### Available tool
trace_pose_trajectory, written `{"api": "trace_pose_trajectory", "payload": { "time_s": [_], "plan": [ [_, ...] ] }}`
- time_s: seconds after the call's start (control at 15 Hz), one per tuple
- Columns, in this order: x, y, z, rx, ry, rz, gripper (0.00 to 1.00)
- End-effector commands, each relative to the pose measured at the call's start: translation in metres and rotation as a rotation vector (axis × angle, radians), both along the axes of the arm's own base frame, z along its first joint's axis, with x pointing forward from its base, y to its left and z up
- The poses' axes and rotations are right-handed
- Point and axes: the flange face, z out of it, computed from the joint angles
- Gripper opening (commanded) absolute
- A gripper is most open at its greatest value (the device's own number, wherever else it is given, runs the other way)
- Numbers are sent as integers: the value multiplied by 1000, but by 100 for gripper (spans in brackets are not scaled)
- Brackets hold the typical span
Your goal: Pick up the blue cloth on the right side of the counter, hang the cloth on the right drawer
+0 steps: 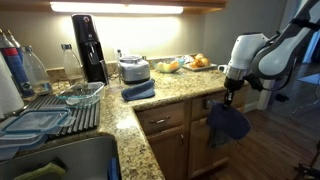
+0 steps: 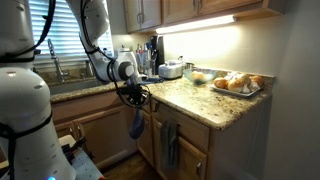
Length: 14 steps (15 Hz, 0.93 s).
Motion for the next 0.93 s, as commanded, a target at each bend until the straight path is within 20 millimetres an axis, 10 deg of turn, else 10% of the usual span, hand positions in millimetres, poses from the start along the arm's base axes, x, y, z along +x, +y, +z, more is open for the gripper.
{"api": "trace_pose_trajectory", "payload": {
  "time_s": [0.0, 0.87],
  "plan": [
    [10, -11, -13, -6, 4, 4, 5],
    [39, -30, -38, -45, 2, 6, 5]
  ]
}}
